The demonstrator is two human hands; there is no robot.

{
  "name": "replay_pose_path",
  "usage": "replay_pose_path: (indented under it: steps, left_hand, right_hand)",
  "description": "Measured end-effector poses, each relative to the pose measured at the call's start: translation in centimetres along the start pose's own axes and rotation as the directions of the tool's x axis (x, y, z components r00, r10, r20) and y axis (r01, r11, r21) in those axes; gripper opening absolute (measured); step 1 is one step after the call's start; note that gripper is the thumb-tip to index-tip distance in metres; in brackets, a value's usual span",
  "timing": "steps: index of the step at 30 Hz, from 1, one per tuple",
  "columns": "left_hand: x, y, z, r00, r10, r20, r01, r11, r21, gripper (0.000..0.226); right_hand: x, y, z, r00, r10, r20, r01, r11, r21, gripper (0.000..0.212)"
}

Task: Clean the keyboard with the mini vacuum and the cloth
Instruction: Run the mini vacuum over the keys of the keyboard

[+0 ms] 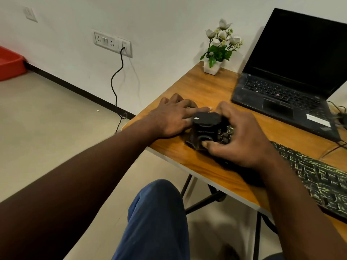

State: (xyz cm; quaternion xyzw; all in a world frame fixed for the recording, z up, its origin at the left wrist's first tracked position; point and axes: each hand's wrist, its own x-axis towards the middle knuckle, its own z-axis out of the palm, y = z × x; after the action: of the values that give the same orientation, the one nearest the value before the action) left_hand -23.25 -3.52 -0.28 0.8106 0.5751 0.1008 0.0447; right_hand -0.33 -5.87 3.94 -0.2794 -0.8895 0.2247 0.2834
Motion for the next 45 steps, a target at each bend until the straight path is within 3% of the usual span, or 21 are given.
replay_pose_path:
  steps: [4, 9, 15, 24, 30, 34, 39, 45]
  left_hand:
    - [0.3, -0.4, 0.3, 0.999, 0.031, -0.009, -0.031, 0.999, 0.013, 0.050]
    - [0.3, -0.4, 0.6, 0.999, 0.051, -0.010, -0.050, 0.994, 0.096, 0.057]
    - [0.4, -0.2, 0.3, 0.999, 0.027, -0.030, -0.026, 0.998, 0.052, 0.049]
    - [-0.4, 0.2, 0.4, 0.997, 0.045, -0.066, -0.038, 0.994, 0.103, 0.051]
    - [-0.1, 0.1, 0.4, 0.998, 0.024, -0.063, -0.019, 0.997, 0.074, 0.051]
    - [-0.3, 0.3, 0.4, 0.996, 0.004, -0.093, 0.002, 0.998, 0.065, 0.059]
    - [-1.9, 1.0, 0.7, 0.991, -0.055, -0.123, 0.056, 0.998, 0.000, 0.054]
    - [-2.5, 1.3, 0.5, 0.984, -0.157, -0.090, 0.144, 0.981, -0.133, 0.050]
  right_hand:
    - [-2.5, -0.4, -1.0, 0.994, 0.060, -0.090, -0.065, 0.996, -0.053, 0.044]
    - [-1.3, -2.1, 3.6, 0.979, -0.031, -0.200, 0.006, 0.992, -0.124, 0.043]
    - [-5.5, -1.3, -0.5, 0.964, 0.160, -0.212, -0.184, 0.978, -0.098, 0.045]
    - [-2.7, -3.1, 4.7, 0.954, 0.028, -0.299, -0.077, 0.985, -0.155, 0.049]
    - [-6.5, -2.2, -0.3, 0.939, 0.231, -0.253, -0.266, 0.957, -0.114, 0.044]
    - [-6.4, -2.6, -0.2, 0.924, 0.231, -0.304, -0.276, 0.954, -0.114, 0.043]
    - [-3.4, -3.6, 2.8, 0.968, 0.151, -0.201, -0.171, 0.981, -0.090, 0.044]
    - [-3.8, -2.6, -0.3, 0.955, 0.264, -0.136, -0.269, 0.963, -0.015, 0.044]
